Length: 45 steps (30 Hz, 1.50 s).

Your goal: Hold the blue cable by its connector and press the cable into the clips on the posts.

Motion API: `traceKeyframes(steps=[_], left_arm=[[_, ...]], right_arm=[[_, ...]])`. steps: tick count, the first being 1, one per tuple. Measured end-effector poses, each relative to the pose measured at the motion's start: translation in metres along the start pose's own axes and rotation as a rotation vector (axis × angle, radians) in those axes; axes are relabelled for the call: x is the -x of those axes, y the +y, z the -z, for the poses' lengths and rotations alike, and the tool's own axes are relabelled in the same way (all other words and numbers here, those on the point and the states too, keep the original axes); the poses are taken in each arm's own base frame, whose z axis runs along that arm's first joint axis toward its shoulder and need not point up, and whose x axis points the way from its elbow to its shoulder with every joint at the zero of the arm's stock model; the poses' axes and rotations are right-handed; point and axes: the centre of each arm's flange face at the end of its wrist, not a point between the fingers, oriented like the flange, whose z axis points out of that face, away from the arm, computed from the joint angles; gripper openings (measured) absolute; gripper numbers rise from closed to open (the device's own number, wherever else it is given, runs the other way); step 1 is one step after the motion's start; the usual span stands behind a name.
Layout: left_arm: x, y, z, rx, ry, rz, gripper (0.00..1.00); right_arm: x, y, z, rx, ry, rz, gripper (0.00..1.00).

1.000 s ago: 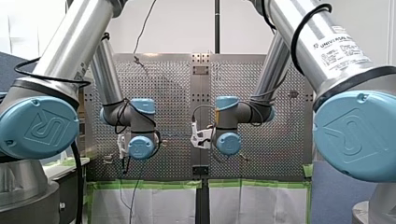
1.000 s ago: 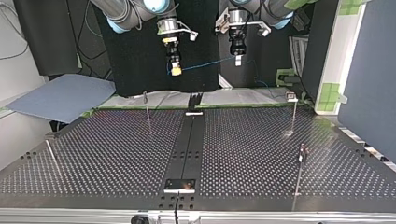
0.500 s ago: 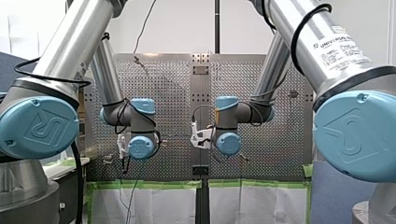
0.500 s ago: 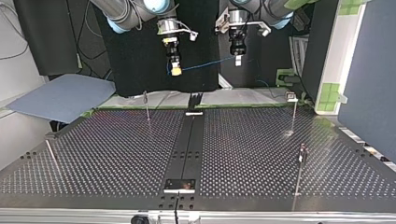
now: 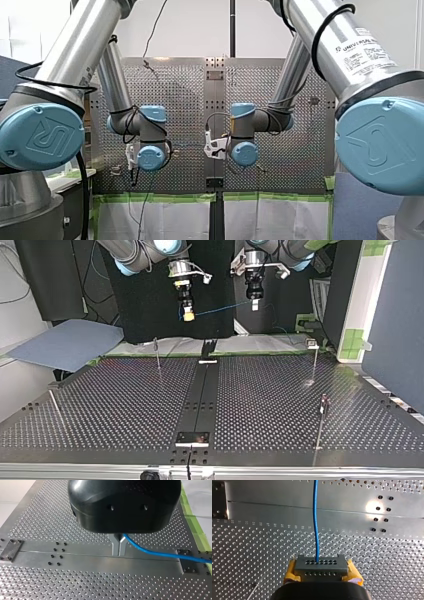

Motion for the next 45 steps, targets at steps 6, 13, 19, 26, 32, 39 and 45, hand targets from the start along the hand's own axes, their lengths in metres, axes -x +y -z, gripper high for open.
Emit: traceKeyframes(steps=[6, 13, 19, 26, 32, 39, 45], left_arm=[[0.001, 0.000, -0.001, 0.000, -0.001, -0.001, 0.00], [0.015, -0.001, -0.004, -0.004, -0.003, -0.040, 0.00], [0.015, 0.001, 0.000, -0.004, 0.034, -0.074, 0.00], [0.011, 0.005, 0.006, -0.002, 0.088, -0.110, 0.00], [0.006, 0.009, 0.011, 0.000, 0.137, -0.142, 0.00], [0.026, 0.000, -0.007, 0.009, 0.109, -0.091, 0.00], [0.055, -0.004, -0.021, 0.024, 0.079, -0.061, 0.00]], right_arm=[[0.000, 0.000, 0.000, 0.000, 0.000, 0.000, 0.00], [0.022, -0.012, 0.012, 0.002, -0.071, 0.011, 0.00], [0.053, -0.010, 0.026, 0.028, -0.176, 0.046, 0.00], [0.062, -0.009, 0.033, 0.029, -0.230, 0.064, 0.00], [0.062, -0.008, 0.033, 0.029, -0.233, 0.065, 0.00], [0.031, -0.012, 0.012, 0.040, -0.174, 0.003, 0.00], [-0.007, -0.013, -0.009, 0.025, -0.112, -0.072, 0.00]])
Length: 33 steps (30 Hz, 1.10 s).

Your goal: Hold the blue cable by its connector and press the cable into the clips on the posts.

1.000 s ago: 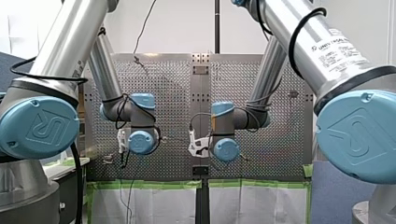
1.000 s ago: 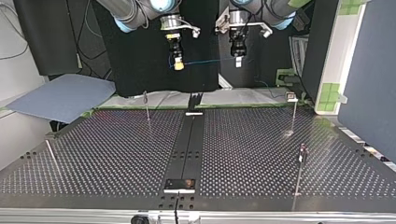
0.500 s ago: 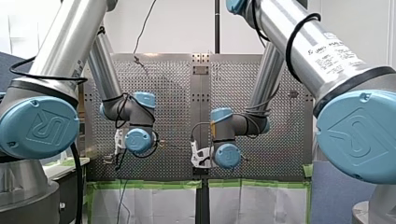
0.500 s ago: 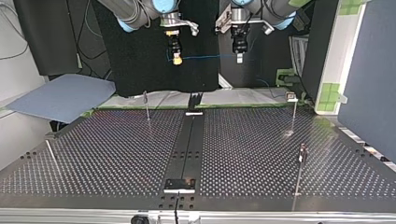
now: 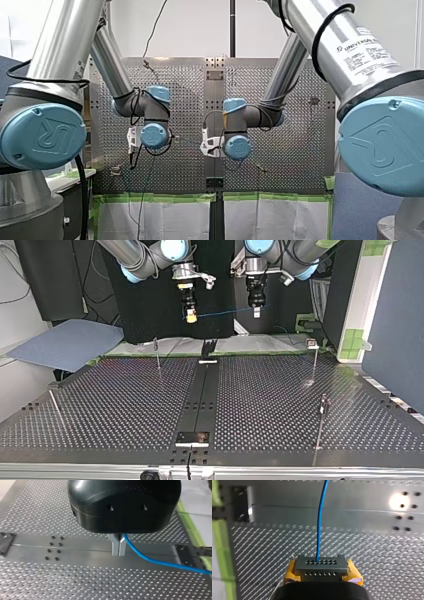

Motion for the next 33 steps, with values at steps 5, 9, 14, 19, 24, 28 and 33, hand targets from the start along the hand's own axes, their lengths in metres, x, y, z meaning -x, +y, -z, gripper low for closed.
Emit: traceKeyframes(steps=[5, 9, 14, 19, 24, 28, 33], left_arm=[[0.024, 0.005, -0.009, 0.044, -0.023, 0.046, 0.00], [0.049, 0.005, -0.018, 0.067, -0.053, 0.097, 0.00], [0.086, 0.005, -0.029, 0.104, -0.099, 0.146, 0.00], [0.127, 0.009, -0.038, 0.143, -0.148, 0.184, 0.00], [0.163, 0.015, -0.046, 0.172, -0.189, 0.214, 0.00], [0.194, 0.023, -0.052, 0.191, -0.225, 0.246, 0.00], [0.231, 0.035, -0.060, 0.194, -0.272, 0.294, 0.00]], right_arm=[[-0.037, -0.002, -0.012, -0.035, 0.038, -0.062, 0.00], [-0.068, -0.001, -0.023, -0.055, 0.070, -0.100, 0.00], [-0.107, 0.004, -0.035, -0.079, 0.110, -0.149, 0.00], [-0.149, 0.005, -0.042, -0.117, 0.151, -0.182, 0.00], [-0.188, 0.003, -0.044, -0.156, 0.189, -0.189, 0.00], [-0.222, 0.000, -0.042, -0.194, 0.223, -0.192, 0.00], [-0.262, -0.005, -0.036, -0.236, 0.262, -0.194, 0.00]])
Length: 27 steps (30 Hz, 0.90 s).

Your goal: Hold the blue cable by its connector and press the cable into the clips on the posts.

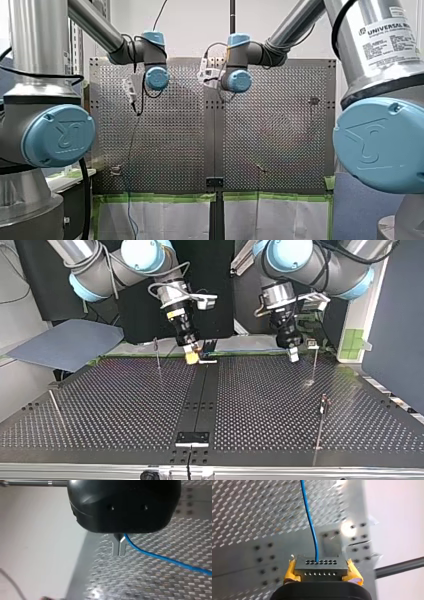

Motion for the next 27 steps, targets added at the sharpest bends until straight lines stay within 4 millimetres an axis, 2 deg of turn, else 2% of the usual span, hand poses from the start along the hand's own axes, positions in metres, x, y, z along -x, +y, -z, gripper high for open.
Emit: traceKeyframes(steps=[4, 6, 10, 13, 18, 27], left_arm=[[0.028, 0.001, -0.013, -0.005, -0.032, 0.035, 0.00], [0.041, 0.001, -0.019, -0.009, -0.047, 0.048, 0.00], [0.074, 0.004, -0.030, -0.017, -0.083, 0.067, 0.00], [0.087, 0.009, -0.035, -0.020, -0.091, 0.065, 0.00], [0.088, 0.020, -0.044, -0.016, -0.066, 0.040, 0.00], [0.061, 0.047, -0.068, 0.007, 0.043, -0.031, 0.00]], right_arm=[[-0.036, -0.011, -0.003, -0.030, 0.033, -0.003, 0.00], [-0.046, -0.015, -0.005, -0.040, 0.039, -0.003, 0.00], [-0.048, -0.023, -0.012, -0.063, 0.019, 0.001, 0.00], [-0.049, -0.027, -0.017, -0.070, 0.004, 0.002, 0.00], [-0.052, -0.032, -0.027, -0.078, 0.001, 0.002, 0.00], [-0.073, -0.042, -0.047, -0.098, 0.051, 0.000, 0.00]])
